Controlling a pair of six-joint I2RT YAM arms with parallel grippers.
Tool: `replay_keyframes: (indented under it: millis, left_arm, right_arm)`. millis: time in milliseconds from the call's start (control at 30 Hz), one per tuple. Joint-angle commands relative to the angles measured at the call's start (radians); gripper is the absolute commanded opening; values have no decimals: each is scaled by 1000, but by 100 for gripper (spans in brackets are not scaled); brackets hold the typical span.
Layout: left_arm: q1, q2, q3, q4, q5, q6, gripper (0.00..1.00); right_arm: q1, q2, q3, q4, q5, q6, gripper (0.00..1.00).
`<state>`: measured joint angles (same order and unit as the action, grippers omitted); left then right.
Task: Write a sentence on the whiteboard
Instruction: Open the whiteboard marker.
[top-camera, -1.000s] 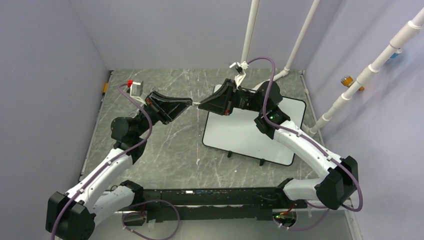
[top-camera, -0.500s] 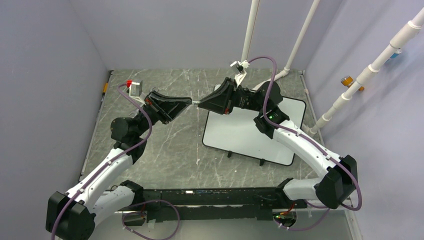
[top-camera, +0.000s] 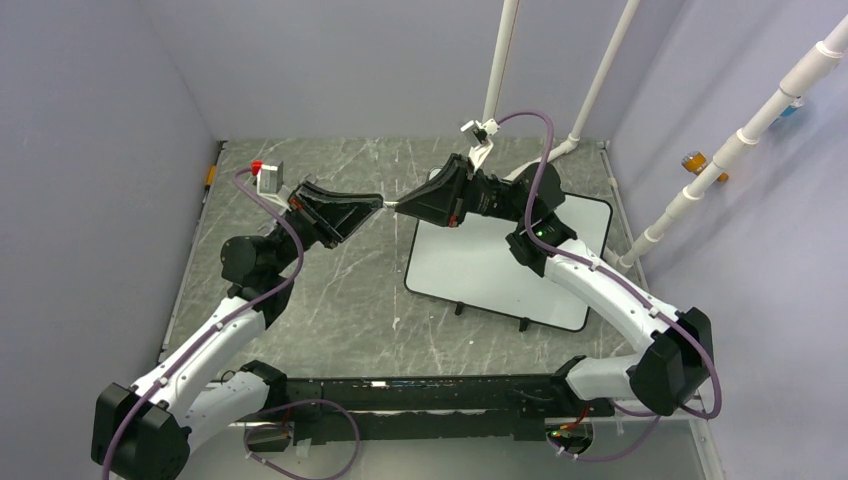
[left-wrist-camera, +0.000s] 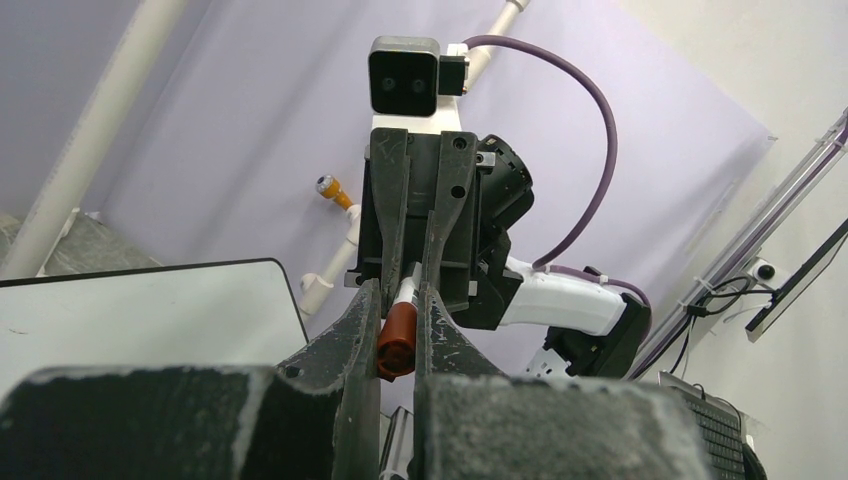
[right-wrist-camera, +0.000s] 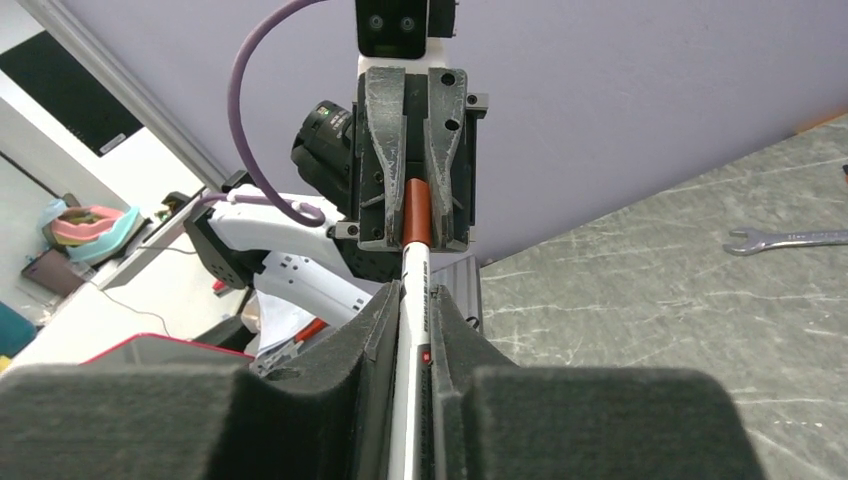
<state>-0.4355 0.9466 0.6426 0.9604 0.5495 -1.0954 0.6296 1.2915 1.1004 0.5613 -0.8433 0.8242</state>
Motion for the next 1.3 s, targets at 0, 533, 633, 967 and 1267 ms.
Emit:
replay_keyframes:
  millis: [0, 533, 633, 967, 1267]
  left_arm:
    - [-20, 11, -17, -36, 25, 21, 0]
    - [-12, -14, -5, -114, 29, 63, 0]
    - [-5, -36, 0, -145, 12, 75, 0]
    - [62, -94, 2, -165, 16, 30, 0]
    - [144, -116, -10, -160, 32, -9, 0]
  right_arm:
    - [22, 6, 19, 117, -10, 29, 15]
    - [21, -34, -30, 90, -4, 6, 0]
    - [21, -48, -47, 97, -2, 8, 0]
    - [6, -102, -97, 116, -30, 5, 0]
    - [-14, -163, -150, 107, -27, -5, 0]
